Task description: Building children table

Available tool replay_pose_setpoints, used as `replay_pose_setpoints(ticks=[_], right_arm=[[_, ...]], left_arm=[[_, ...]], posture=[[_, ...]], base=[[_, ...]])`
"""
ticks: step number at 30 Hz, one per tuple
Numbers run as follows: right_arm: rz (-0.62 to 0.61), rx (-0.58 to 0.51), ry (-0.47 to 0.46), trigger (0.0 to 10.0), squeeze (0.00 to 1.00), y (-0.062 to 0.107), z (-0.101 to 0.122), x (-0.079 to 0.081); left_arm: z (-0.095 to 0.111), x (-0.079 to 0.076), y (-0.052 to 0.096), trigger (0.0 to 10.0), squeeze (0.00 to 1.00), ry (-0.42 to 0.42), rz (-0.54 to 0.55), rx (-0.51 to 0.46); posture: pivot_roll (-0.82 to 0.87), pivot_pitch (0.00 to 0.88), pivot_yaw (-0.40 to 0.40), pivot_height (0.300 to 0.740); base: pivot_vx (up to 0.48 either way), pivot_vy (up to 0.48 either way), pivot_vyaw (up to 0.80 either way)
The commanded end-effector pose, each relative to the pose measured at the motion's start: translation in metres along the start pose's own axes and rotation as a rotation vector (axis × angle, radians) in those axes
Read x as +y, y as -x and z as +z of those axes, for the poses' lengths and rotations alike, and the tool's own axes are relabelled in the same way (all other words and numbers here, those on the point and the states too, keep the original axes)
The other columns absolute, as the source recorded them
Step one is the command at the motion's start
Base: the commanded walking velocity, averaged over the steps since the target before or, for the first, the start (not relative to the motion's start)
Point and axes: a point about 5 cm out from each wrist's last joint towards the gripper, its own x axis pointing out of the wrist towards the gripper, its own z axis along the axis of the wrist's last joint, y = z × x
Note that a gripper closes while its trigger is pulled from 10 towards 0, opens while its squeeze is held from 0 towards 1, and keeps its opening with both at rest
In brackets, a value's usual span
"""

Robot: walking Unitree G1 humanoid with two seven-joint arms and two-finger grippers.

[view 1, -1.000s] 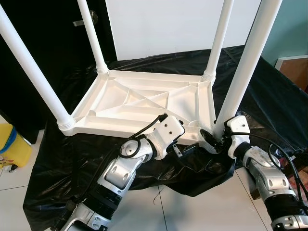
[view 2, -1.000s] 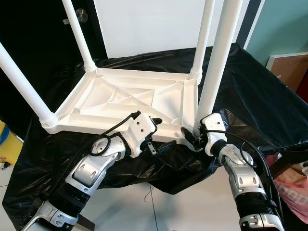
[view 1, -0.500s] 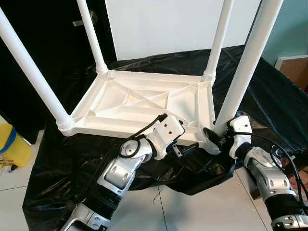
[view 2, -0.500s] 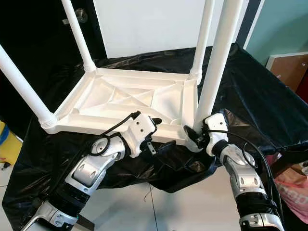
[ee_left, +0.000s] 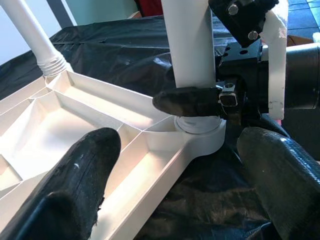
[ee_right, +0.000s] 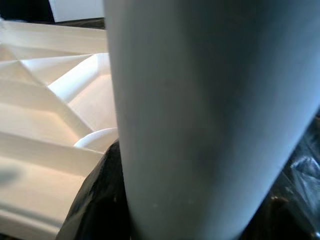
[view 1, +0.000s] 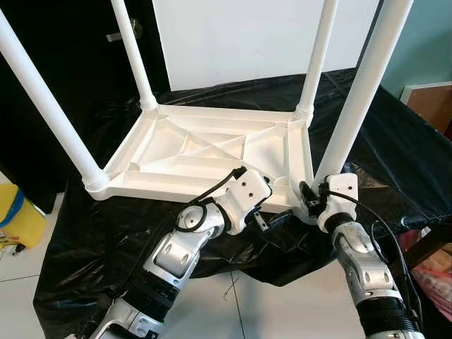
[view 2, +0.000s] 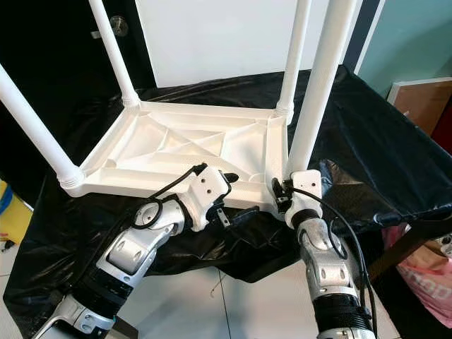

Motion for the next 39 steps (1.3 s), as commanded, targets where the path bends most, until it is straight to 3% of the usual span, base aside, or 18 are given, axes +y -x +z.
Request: replay_pose_setpoints(ticks=[1,3,6,9,37,38,39], right_arm=[[-0.090,0.088,-0.026,10.0,0.00,0.006,-0.018,-0.002],[-0.090,0.088,-0.026,10.0,0.00,0.006,-0.018,-0.002],[-0.259,0.088,-0.051,10.0,0.00,0.012,-0.018,0.006],[-0.296,0.089,-0.060,10.0,0.00,0.015,-0.018,0.011],[-0.341,0.069,-0.053,10.0,0.00,0.022,-0.006,0.018],[-0.318,0.049,-0.063,10.0,1.00,0.023,-0.003,0.019],[-0.303,0.035,-0.070,10.0,1.00,0.024,-0.001,0.019]], left_arm=[[0.000,-0.001,-0.001,10.0,0.00,-0.003,-0.022,0.005],[0.000,-0.001,-0.001,10.0,0.00,-0.003,-0.022,0.005],[-0.001,-0.004,-0.001,10.0,0.00,0.002,-0.024,0.005],[-0.003,-0.005,0.000,10.0,0.00,0.009,-0.024,0.008],[-0.010,-0.020,0.005,10.0,0.00,0.035,-0.049,0.031],[-0.010,-0.020,0.006,10.0,0.00,0.035,-0.049,0.036],[-0.011,-0.021,0.006,10.0,0.00,0.034,-0.049,0.040]], posture=[[-0.19,0.041,0.005,0.740],[-0.19,0.041,0.005,0.740],[-0.19,0.039,0.000,0.740],[-0.19,0.038,0.000,0.740],[-0.17,0.000,-0.028,0.740],[-0.17,0.000,-0.028,0.740],[-0.17,0.000,-0.028,0.740]], base=[[0.000,0.000,0.00],[0.000,0.000,0.00],[0.000,0.000,0.00],[0.000,0.000,0.00],[0.000,0.000,0.00],[0.000,0.000,0.00],[0.000,0.000,0.00]])
